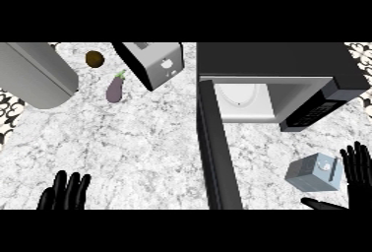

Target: Pick up the milk, place it into the microwave and close the microwave

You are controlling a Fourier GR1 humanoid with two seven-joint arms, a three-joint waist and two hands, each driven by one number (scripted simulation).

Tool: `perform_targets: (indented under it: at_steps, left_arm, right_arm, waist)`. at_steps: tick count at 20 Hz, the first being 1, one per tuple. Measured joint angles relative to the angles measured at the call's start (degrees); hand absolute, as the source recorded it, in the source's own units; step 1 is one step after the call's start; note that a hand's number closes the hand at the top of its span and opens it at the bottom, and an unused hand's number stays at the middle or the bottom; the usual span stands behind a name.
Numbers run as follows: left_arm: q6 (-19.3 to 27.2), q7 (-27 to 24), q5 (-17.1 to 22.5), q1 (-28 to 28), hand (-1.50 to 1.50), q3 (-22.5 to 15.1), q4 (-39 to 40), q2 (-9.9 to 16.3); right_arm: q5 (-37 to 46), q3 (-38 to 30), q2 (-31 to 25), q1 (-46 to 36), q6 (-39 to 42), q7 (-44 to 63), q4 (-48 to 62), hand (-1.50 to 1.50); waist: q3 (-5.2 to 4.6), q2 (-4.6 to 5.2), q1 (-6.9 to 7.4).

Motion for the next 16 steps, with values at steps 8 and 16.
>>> perform_targets:
  at_steps: [8, 16]
  left_arm:
    - [3.1, -1.6, -0.4, 1.2, -1.50, -2.2, 0.4, 2.3]
    - [4.7, 1.4, -0.3, 0.2, -1.50, -2.8, -0.7, 4.5]
  right_arm:
    - [-0.2, -1.9, -2.2, -5.4, 2.5, -10.2, 16.3, -1.50]
    - [2.0, -3.1, -5.6, -13.3, 2.7, -21.6, 36.1, -1.50]
  waist:
    - [0.00, 0.01, 0.11]
    - [0.04, 0.07, 0.29]
